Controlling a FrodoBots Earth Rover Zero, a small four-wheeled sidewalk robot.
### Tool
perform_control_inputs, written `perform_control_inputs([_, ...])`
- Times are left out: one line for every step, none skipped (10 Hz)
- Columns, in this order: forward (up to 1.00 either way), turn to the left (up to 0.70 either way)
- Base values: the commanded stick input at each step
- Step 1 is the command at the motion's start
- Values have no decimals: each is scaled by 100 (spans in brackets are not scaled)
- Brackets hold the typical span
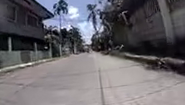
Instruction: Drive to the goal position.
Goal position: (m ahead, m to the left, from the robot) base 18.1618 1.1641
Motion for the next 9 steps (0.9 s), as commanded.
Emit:
perform_control_inputs([100,9])
perform_control_inputs([100,9])
perform_control_inputs([100,-6])
perform_control_inputs([100,-20])
perform_control_inputs([100,-31])
perform_control_inputs([100,-31])
perform_control_inputs([100,-31])
perform_control_inputs([100,-31])
perform_control_inputs([100,-31])
